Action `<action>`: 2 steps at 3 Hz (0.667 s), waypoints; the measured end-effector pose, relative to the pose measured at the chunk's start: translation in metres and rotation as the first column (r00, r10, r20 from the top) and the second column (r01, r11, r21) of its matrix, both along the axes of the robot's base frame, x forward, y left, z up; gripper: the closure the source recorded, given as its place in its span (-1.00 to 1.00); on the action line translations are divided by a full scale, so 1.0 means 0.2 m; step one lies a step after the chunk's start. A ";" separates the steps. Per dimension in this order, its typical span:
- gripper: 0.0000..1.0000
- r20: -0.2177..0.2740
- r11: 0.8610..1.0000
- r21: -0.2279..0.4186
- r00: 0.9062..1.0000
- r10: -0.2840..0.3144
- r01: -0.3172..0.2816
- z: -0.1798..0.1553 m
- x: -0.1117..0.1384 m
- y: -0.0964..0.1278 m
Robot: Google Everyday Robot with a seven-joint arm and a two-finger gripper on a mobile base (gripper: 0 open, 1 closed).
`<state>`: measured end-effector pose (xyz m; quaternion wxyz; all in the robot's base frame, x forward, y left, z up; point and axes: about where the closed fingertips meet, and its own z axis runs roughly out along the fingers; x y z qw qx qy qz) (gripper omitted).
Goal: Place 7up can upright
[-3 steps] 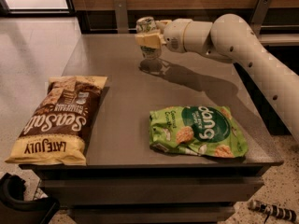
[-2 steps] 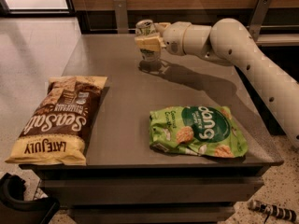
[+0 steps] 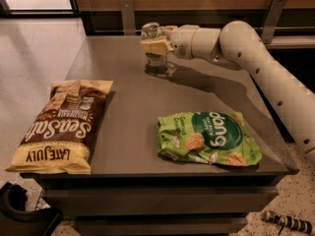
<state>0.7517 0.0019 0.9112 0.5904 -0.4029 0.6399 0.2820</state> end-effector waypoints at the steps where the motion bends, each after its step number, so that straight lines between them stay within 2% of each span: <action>1: 1.00 -0.041 0.999 0.031 0.999 0.018 -0.017 -0.03 0.01 -0.02; 2: 1.00 -0.058 0.998 0.051 0.998 0.029 -0.026 -0.06 0.01 -0.02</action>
Offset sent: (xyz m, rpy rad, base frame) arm 0.0047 -0.0122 -0.0166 0.0766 0.0802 0.0308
